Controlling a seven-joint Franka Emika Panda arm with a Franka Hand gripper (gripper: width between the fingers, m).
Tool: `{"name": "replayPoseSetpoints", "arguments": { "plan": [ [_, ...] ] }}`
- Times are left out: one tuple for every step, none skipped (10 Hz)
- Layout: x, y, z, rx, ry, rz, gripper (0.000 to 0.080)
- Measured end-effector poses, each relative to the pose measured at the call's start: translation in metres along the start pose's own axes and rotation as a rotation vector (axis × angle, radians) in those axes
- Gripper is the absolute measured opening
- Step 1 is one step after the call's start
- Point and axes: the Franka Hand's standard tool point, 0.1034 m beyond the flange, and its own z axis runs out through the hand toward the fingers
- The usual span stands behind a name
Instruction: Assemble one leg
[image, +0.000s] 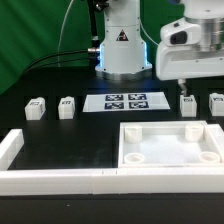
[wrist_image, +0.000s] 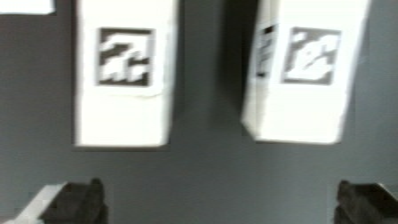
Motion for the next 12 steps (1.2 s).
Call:
{"name": "replayPoseSetpoints", "arguments": {
  "plan": [
    [-0.002,-0.012,0.002,0.0,-0.001,0.003,0.0649],
    [-0.003,-0.015,0.003,-0.004,-0.017,-0.014,0.0649],
    [-0.003,-0.012,0.002,-0.011,-0.037,-0.017,0.0649],
    [-0.002,-0.013,0.002,-0.009,-0.031,-0.017,0.0649],
    [-0.005,-0.011,0.003,-0.02,-0.066,-0.023,0.0649],
    [-0.008,-0.008,0.003,-0.035,-0.145,-0.034,0.0649],
    [-0.009,-0.005,0.003,-0.045,-0.265,-0.034,0.0649],
    [-0.012,-0.003,0.005,-0.055,-0.354,-0.012,0.0649],
    [-0.02,-0.003,0.004,-0.074,-0.486,0.001,0.0649],
    [-0.018,-0.008,0.004,-0.084,-0.586,0.005,0.0649],
    [-0.018,-0.011,0.004,-0.092,-0.676,0.002,0.0649],
    [-0.016,-0.014,0.004,-0.096,-0.72,0.001,0.0649]
  ]
}}
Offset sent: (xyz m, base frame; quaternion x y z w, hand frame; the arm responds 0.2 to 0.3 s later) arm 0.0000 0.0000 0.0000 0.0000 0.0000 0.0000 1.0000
